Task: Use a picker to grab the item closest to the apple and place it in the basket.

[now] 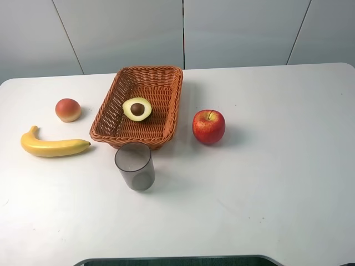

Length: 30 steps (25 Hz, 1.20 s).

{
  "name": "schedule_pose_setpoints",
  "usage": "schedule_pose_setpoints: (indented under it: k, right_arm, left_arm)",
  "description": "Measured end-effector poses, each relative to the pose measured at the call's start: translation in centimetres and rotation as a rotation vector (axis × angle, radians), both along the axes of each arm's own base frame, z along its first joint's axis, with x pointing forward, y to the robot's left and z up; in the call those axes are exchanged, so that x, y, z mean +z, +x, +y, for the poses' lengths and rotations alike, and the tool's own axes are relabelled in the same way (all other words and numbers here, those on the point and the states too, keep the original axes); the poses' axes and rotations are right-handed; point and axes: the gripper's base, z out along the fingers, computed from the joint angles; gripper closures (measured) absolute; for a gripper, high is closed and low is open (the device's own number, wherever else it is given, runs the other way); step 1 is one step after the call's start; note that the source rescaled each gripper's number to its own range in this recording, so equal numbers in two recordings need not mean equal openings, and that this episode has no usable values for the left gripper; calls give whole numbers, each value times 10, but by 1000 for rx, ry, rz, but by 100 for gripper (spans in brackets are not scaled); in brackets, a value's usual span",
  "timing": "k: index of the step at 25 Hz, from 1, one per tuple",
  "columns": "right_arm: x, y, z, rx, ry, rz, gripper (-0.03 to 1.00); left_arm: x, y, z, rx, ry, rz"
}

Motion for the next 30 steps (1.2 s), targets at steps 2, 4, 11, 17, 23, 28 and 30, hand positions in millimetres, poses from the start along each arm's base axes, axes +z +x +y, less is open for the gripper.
schedule_pose_setpoints:
  k: [2, 4, 11, 17, 23, 28, 30]
  right_arm:
    - [0, 0, 0, 1, -2, 0, -3]
    - [0, 0, 0, -1, -2, 0, -3]
    - [0, 0, 0, -4, -2, -2, -3]
    - [0, 0, -1, -10, 0, -2, -3]
    - [0, 0, -1, -16, 12, -2, -3]
    - [0, 0, -1, -17, 13, -2, -3]
    - [0, 0, -1, -17, 13, -2, -3]
  left_arm:
    - [0, 0, 0, 0, 0, 0]
    - [0, 0, 0, 0, 0, 0]
    - [0, 0, 0, 0, 0, 0]
    - [0, 0, 0, 0, 0, 0]
    - [0, 0, 0, 0, 0, 0]
    - [0, 0, 0, 0, 0, 0]
    - [0, 0, 0, 0, 0, 0]
